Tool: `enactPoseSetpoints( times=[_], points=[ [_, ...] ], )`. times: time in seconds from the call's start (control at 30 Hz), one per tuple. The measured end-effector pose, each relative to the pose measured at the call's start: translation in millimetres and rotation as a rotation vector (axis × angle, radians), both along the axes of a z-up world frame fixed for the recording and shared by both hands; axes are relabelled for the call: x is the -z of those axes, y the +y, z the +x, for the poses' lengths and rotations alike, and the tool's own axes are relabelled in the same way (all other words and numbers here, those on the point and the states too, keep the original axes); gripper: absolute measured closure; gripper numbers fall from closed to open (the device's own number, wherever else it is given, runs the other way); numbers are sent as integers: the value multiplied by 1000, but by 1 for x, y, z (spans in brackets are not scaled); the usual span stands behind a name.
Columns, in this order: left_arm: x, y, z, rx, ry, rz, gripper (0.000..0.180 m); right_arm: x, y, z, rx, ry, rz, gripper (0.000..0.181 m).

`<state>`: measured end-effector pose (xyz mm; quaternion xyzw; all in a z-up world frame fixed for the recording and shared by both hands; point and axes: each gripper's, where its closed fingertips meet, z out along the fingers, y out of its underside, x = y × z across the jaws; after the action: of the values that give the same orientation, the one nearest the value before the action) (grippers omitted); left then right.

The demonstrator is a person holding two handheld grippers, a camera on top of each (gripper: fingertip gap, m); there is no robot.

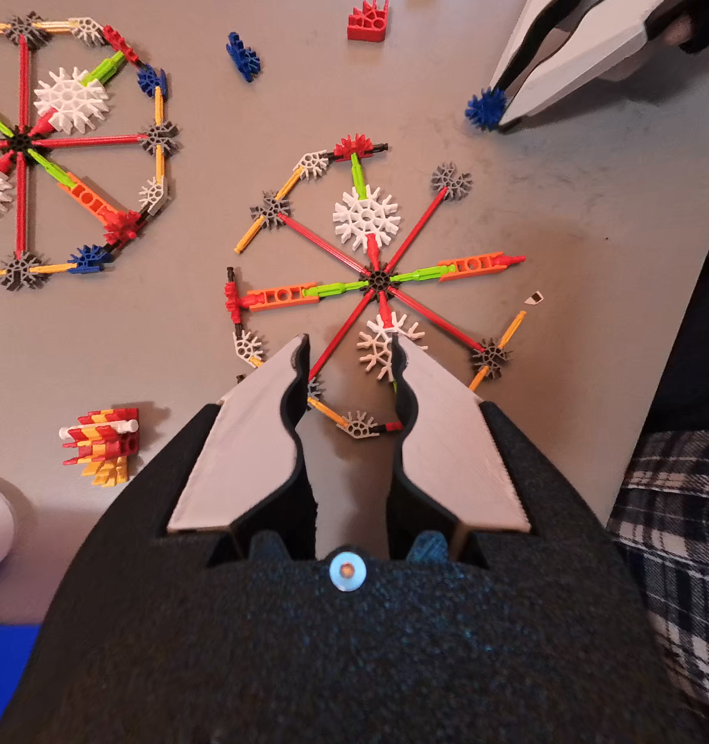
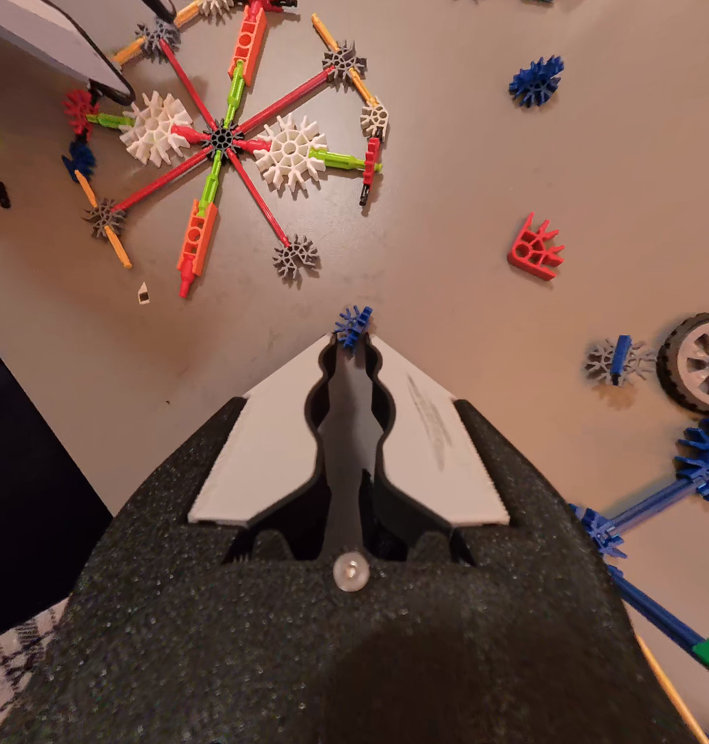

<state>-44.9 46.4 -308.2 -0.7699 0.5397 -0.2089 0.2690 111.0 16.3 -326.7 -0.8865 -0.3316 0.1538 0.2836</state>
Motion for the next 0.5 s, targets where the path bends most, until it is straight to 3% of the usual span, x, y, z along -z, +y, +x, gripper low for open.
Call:
enactPoseSetpoints(
  times=[0.17, 0.37, 0.5],
  points=[
    [-3, -3, 6, 9, -21, -5, 142, -8, 1, -3, 14, 78, -6, 170],
    [2, -3, 3, 19, 1, -8, 141, 1, -8, -4, -32, 9, -10, 169],
    [-3, -11, -2, 57, -5, -20, 141, -7, -9, -6, -22, 29, 23, 158]
  ],
)
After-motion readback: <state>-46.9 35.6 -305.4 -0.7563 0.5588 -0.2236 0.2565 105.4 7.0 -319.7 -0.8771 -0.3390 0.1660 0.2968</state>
